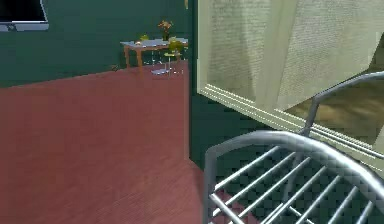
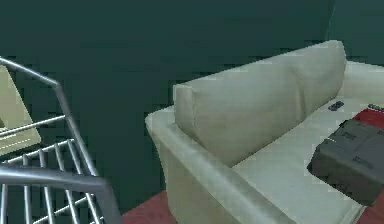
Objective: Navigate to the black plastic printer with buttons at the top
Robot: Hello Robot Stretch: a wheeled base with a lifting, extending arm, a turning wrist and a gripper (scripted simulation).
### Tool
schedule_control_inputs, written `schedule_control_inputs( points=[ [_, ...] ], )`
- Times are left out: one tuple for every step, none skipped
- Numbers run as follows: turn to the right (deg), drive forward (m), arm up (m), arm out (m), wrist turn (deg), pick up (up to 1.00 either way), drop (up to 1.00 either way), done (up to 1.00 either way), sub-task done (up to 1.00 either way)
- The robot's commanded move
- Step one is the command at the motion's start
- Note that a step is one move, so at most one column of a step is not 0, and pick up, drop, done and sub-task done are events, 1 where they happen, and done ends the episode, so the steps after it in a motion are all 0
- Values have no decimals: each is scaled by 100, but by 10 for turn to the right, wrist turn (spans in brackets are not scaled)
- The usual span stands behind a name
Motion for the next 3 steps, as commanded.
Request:
schedule_control_inputs(
  points=[
    [-450, 0, 0, 0, 0, 0, 0, 0, 0],
    [-450, 0, 0, 0, 0, 0, 0, 0, 0],
    [-360, 0, 0, 0, 0, 0, 0, 0, 0]
  ],
)
